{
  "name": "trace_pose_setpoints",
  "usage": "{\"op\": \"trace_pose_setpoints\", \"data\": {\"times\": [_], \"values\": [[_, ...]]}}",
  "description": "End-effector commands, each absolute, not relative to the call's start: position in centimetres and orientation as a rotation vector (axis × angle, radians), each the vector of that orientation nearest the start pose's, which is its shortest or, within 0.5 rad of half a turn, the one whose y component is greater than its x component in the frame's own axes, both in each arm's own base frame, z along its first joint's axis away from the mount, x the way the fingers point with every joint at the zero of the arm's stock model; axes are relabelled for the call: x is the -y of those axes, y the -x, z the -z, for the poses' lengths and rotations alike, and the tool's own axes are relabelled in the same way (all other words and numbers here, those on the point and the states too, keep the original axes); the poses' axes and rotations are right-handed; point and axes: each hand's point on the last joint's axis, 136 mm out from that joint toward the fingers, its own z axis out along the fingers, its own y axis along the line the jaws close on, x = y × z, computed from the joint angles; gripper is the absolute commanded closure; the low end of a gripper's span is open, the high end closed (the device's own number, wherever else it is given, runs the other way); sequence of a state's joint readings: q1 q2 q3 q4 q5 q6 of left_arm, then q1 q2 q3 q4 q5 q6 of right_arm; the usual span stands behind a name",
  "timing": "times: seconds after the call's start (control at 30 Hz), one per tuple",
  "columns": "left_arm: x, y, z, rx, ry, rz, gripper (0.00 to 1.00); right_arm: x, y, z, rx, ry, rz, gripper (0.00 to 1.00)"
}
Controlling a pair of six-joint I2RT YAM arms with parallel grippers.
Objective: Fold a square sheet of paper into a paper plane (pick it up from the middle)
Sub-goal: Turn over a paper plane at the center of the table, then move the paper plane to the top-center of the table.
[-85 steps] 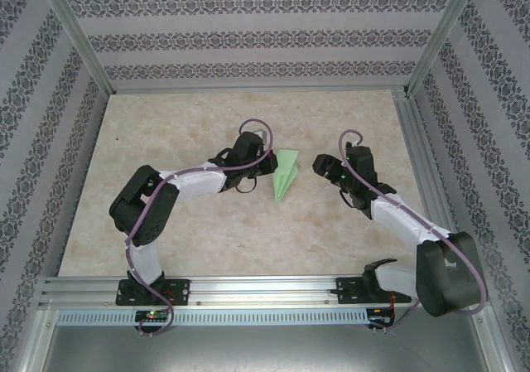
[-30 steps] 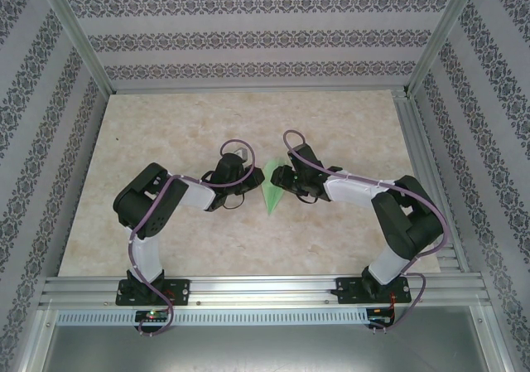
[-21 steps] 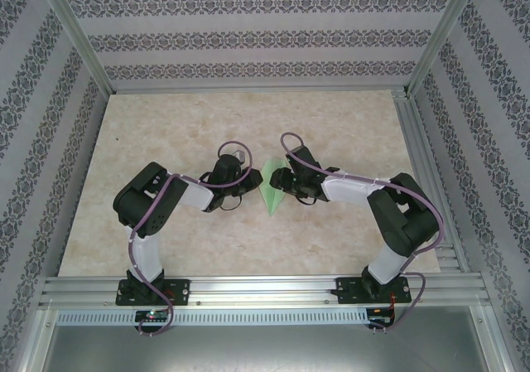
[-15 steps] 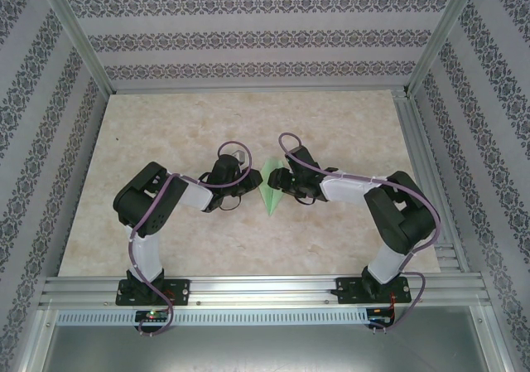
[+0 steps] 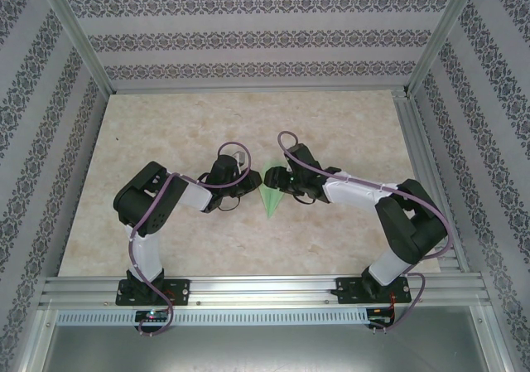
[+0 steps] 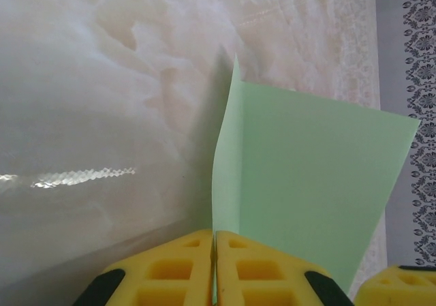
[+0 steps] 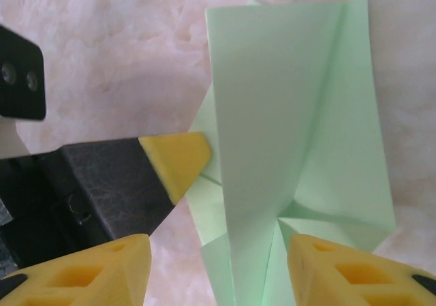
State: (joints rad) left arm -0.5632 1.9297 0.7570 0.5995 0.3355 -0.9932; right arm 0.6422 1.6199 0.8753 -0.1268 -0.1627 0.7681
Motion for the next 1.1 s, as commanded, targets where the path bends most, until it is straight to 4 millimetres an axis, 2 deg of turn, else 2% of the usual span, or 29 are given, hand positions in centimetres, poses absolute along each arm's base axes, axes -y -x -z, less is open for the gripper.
{"op": "trace_pose_setpoints", "data": {"times": [0.0, 0.27, 0.47, 0.77, 1.07], "values": [[29.4, -36.3, -3.5, -2.337, 0.281, 1.227, 0.89, -27.0, -30.5, -6.8, -2.644, -0.057, -0.727, 0.44], [29.5, -36.3, -3.7, -2.333, 0.280, 1.236, 0.88, -25.6, -29.8, -5.5, -2.699, -0.103, -0.577, 0.42], [29.6, -36.4, -3.8, -2.331, 0.279, 1.242, 0.89, -26.3, -29.8, -5.3, -2.713, -0.084, -0.587, 0.41], [29.9, -36.3, -3.8, -2.327, 0.275, 1.264, 0.89, -28.9, -29.6, -5.3, -2.719, 0.010, -0.657, 0.43], [29.8, -36.2, -3.7, -2.331, 0.277, 1.263, 0.90, -27.9, -30.0, -4.0, -2.758, -0.033, -0.536, 0.49]]}}
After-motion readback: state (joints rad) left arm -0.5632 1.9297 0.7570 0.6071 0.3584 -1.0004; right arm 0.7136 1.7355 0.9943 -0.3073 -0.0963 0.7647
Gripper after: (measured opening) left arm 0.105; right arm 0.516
